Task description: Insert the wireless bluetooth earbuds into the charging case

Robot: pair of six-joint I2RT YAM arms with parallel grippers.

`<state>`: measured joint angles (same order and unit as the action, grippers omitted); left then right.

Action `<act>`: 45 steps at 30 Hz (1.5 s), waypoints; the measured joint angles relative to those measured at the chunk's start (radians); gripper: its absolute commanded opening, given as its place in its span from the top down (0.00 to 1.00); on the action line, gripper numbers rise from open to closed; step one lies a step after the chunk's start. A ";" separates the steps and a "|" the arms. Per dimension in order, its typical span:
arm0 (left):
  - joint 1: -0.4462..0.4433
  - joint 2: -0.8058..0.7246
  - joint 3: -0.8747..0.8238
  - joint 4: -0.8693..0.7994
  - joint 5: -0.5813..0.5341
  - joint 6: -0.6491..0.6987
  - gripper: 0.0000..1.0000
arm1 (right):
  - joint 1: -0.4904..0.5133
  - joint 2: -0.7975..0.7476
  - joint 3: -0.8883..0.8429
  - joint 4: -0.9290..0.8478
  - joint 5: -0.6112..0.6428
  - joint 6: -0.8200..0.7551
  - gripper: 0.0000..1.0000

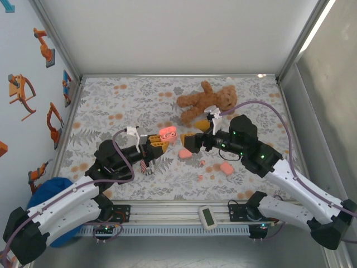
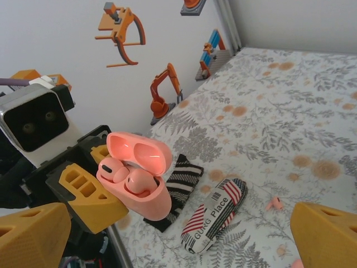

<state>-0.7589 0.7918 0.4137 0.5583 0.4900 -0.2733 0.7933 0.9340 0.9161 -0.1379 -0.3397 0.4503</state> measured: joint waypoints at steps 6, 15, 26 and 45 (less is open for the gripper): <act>0.000 0.000 0.000 0.008 0.000 0.000 0.97 | -0.003 0.056 0.000 0.071 -0.094 0.039 0.01; 0.000 -0.001 0.000 0.010 0.000 0.000 0.97 | -0.004 0.145 0.000 0.156 -0.196 0.082 0.04; 0.000 -0.013 0.000 0.010 0.000 0.000 0.97 | -0.004 0.188 0.003 0.229 -0.293 0.107 0.06; 0.000 -0.013 0.000 0.006 0.000 0.000 0.97 | -0.004 0.203 0.031 0.285 -0.360 0.111 0.14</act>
<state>-0.7589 0.7784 0.4137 0.5644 0.4904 -0.2737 0.7891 1.1370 0.9474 0.1467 -0.7002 0.5610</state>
